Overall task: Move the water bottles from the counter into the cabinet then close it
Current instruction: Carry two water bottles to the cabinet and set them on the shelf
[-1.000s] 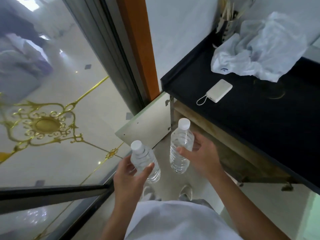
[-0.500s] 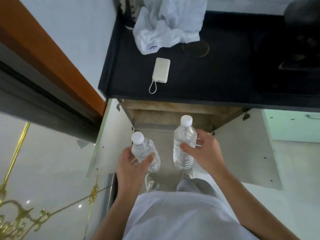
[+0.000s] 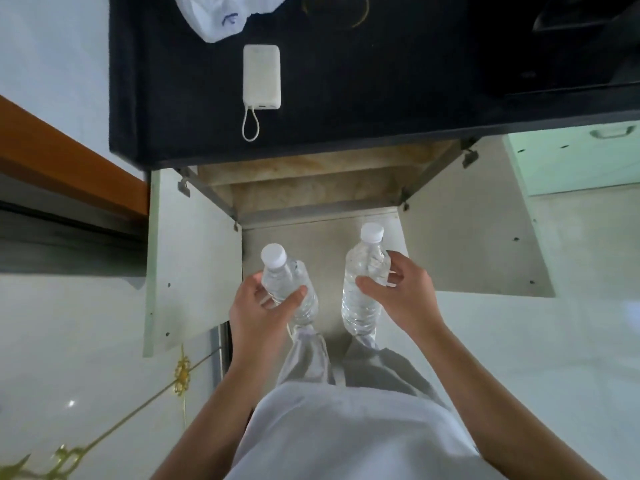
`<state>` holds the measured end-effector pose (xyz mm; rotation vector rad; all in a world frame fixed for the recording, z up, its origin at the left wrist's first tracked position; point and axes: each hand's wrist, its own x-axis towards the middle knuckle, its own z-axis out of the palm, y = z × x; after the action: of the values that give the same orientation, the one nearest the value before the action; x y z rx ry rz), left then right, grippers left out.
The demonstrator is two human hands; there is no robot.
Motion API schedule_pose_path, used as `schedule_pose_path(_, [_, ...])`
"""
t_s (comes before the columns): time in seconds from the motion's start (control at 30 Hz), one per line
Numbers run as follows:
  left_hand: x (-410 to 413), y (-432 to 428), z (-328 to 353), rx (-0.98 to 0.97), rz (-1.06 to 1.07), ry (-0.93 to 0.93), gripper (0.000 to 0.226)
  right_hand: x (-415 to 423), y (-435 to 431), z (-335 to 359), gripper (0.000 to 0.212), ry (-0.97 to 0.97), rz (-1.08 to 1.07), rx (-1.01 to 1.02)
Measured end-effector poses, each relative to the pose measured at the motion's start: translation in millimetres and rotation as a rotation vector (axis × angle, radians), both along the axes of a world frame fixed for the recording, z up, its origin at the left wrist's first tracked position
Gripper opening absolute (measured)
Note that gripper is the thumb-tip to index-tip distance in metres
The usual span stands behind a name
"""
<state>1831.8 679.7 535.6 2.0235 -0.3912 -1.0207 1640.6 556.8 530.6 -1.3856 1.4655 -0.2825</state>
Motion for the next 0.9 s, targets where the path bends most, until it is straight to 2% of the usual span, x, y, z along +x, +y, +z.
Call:
schedule_pose_path(0.23, [-5.4, -30.4, -92.7, 0.066, 0.059, -0.008, 0.047, 2.0, -20.5, -95.1, 0.032, 0.0, -0.02, 0.049])
schedule_pose_path(0.37, [-7.1, -58.7, -177.5, 0.064, 0.085, -0.025, 0.045, 15.6, -52.0, -181.0, 0.029, -0.001, 0.02, 0.012])
schedule_pose_path(0.6, [12.6, -126.0, -338.8, -0.031, 0.079, -0.059, 0.04, 44.8, -118.4, -354.6, 0.044, -0.018, 0.027, -0.146])
schedule_pose_path(0.77, [37.5, -164.1, -436.7, -0.068, 0.065, -0.167, 0.045, 62.2, -159.5, -447.3, 0.033, -0.018, 0.038, -0.247])
schedule_pose_path(0.9, [49.9, -187.9, -503.4, -0.093, 0.127, -0.202, 0.041, 77.8, -190.5, -494.8, 0.028, -0.031, 0.003, -0.357])
